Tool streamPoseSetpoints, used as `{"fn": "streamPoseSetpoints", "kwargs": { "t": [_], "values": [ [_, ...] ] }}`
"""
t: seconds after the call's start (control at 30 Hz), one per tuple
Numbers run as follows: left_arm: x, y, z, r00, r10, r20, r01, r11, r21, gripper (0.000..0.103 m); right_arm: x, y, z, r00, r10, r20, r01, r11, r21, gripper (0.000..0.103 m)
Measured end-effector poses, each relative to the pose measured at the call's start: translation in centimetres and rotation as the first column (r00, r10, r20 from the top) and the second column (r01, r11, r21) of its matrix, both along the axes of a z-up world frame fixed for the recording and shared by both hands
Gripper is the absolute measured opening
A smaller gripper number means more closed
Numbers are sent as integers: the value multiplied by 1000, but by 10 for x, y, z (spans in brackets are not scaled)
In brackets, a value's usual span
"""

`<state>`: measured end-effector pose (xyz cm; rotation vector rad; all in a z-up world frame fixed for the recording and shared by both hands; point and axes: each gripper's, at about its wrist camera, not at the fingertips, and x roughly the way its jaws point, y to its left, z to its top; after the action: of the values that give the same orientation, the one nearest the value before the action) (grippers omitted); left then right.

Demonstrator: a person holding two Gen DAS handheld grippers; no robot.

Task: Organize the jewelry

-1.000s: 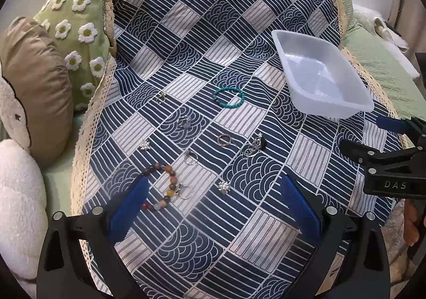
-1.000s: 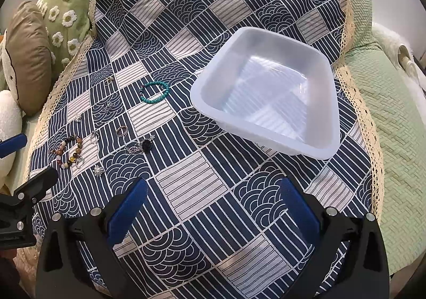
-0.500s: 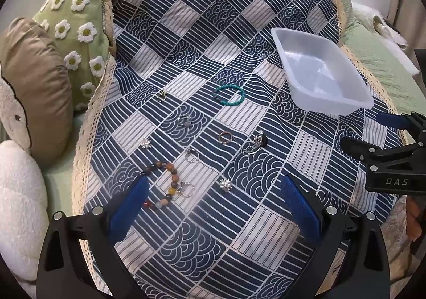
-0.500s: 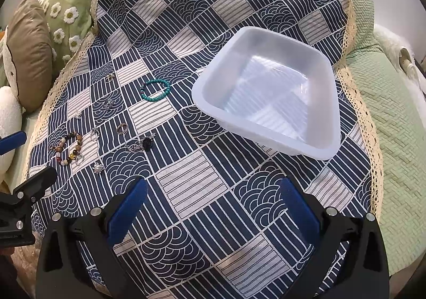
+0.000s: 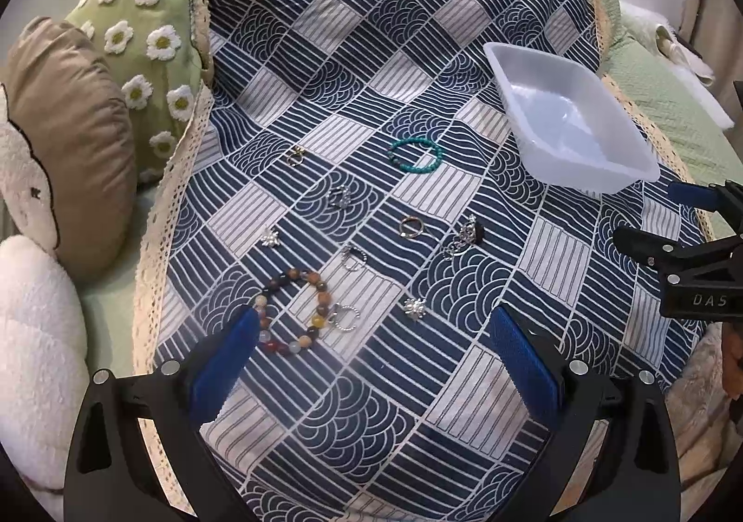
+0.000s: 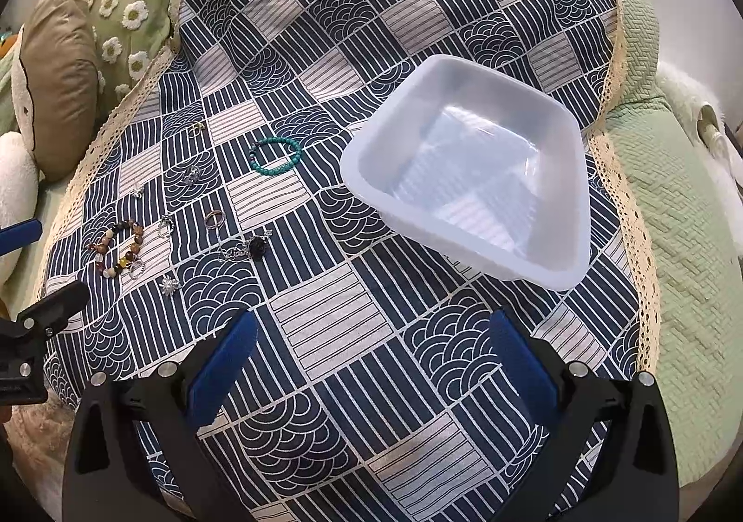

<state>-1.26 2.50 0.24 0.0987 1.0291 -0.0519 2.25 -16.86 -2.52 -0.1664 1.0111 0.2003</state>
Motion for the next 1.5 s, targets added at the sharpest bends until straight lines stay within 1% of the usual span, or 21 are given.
{"fn": "streamPoseSetpoints", "kwargs": {
  "t": [0.2, 1.07, 1.3, 1.4, 1.5],
  "values": [
    [-2, 6, 0, 1000, 14, -2, -14, 1000, -12, 95, -1, 0, -1, 1000, 2, 1, -2, 1000, -4, 99],
    [-4, 12, 1, 1000, 12, -1, -12, 1000, -20, 95, -2, 11, -7, 999, 36, -7, -36, 999, -36, 99],
    [-1, 17, -2, 999, 35, -8, -35, 999, -18, 95, -4, 13, -9, 999, 46, 4, -46, 999, -27, 99],
    [5, 25, -7, 998, 53, -20, -54, 998, -40, 95, 1, 15, -13, 999, 29, 16, -29, 999, -24, 99],
    [15, 38, -18, 993, 99, -59, -103, 993, -60, 95, 11, 23, -29, 999, 31, -33, -32, 999, -26, 99]
  ]
}}
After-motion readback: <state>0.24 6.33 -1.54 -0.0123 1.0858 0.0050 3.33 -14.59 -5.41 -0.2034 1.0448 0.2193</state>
